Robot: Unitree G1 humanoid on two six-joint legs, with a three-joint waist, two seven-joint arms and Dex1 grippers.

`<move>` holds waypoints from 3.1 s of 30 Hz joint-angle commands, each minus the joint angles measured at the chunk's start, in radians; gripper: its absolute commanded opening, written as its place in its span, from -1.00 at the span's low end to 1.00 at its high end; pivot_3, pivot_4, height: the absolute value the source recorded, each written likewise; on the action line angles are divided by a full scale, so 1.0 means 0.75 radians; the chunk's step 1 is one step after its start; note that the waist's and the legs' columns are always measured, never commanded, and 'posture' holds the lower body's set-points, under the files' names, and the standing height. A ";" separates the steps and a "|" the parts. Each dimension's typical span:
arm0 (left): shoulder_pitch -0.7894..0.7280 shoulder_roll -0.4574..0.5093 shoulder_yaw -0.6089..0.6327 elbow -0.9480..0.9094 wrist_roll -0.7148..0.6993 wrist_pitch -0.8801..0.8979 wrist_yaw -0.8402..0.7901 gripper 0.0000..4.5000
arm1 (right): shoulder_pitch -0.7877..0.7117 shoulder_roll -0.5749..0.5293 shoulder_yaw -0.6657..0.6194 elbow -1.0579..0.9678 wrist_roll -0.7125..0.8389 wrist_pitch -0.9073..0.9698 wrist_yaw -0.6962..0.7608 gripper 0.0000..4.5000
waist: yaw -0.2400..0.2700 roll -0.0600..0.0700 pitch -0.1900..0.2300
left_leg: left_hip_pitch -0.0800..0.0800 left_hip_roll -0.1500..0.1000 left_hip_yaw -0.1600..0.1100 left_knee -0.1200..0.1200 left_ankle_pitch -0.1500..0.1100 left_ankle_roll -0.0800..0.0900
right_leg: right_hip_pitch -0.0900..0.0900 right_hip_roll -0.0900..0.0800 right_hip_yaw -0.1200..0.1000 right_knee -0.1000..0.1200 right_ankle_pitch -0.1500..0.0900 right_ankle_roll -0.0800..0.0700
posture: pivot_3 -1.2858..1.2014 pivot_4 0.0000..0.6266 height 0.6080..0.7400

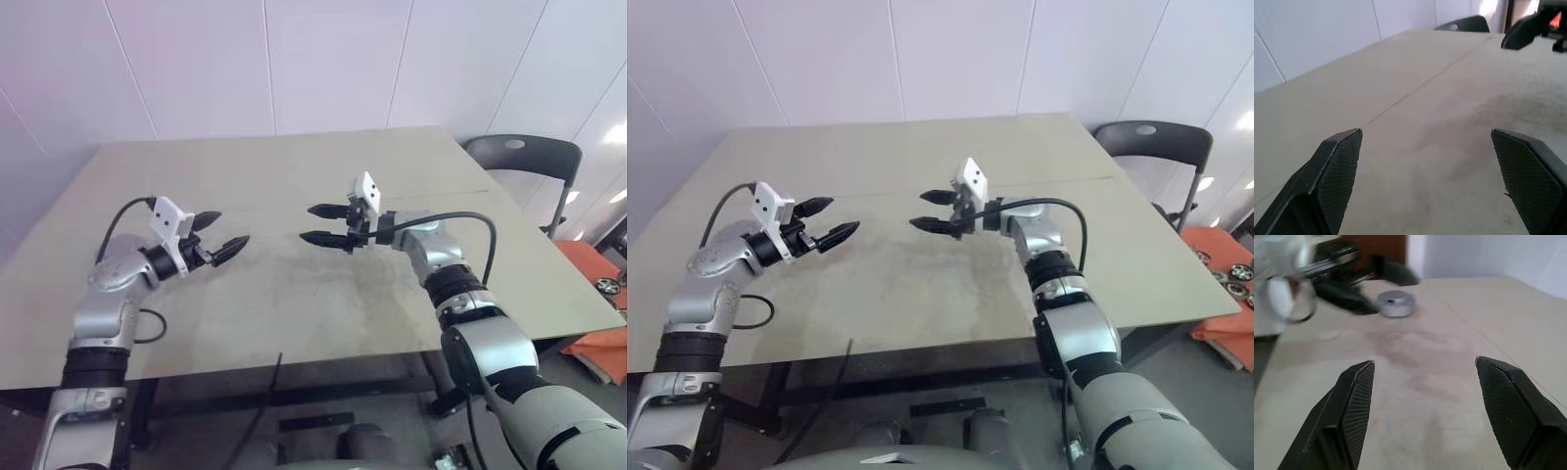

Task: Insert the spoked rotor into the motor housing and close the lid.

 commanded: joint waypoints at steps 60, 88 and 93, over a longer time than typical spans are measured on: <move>-0.091 -0.502 0.252 -0.172 -0.151 0.122 0.929 0.99 | -0.129 0.324 -0.516 0.368 0.135 -0.072 -1.148 0.54 | -0.001 -0.002 -0.001 | -0.001 0.000 0.000 0.000 0.000 0.000 | 0.001 0.001 0.000 -0.001 0.000 0.000 | 0.03 -1.00 1.00; 0.115 -0.471 0.334 -0.490 -0.219 0.196 1.077 0.99 | -0.192 0.433 -0.542 0.402 0.167 -0.103 -1.096 0.54 | 0.000 -0.001 -0.001 | -0.001 0.000 0.000 0.000 0.000 0.000 | 0.002 0.002 0.000 -0.003 0.000 0.000 | 0.03 -1.00 1.00; 0.047 -0.471 0.318 -0.417 -0.212 0.173 1.049 0.99 | -0.201 0.403 -0.555 0.398 0.167 -0.110 -1.102 0.54 | 0.002 -0.001 -0.001 | -0.001 0.000 0.000 0.000 0.000 0.000 | 0.002 0.002 -0.001 -0.003 0.000 0.000 | 0.03 -1.00 1.00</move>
